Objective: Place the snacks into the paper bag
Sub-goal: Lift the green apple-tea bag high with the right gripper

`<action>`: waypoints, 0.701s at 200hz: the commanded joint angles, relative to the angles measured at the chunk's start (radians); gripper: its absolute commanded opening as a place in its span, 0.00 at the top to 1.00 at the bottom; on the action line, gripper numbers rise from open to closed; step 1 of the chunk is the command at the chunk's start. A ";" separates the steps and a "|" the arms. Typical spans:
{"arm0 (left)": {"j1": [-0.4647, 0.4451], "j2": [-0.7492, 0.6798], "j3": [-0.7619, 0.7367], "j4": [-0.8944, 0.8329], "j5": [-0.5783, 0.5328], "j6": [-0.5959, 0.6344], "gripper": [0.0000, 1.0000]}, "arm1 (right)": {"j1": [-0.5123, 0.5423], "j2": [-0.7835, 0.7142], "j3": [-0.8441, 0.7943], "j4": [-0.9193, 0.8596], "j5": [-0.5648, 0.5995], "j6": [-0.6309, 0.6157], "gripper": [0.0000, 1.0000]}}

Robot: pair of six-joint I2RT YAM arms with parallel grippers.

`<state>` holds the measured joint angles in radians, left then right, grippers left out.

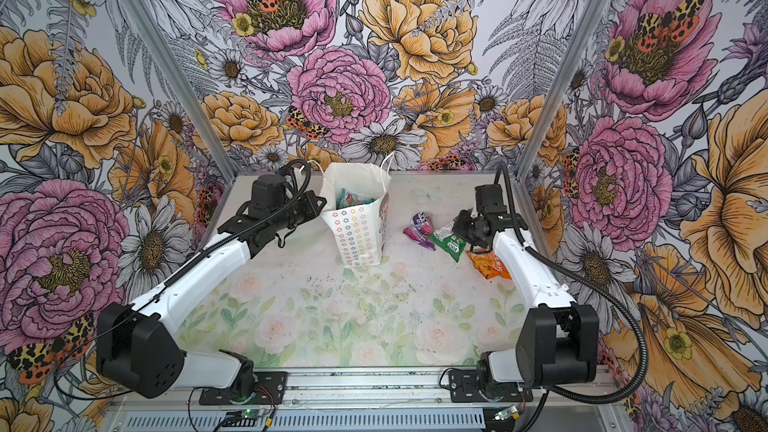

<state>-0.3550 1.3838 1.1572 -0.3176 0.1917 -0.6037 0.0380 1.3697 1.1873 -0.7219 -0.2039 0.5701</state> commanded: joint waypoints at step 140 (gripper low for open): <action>-0.001 -0.045 -0.007 0.017 -0.034 0.000 1.00 | 0.349 0.098 0.755 0.170 -0.066 -0.403 0.91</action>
<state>-0.3557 1.3815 1.1572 -0.3191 0.1917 -0.6037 0.3336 1.4147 1.8656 -0.6350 -0.2481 0.2264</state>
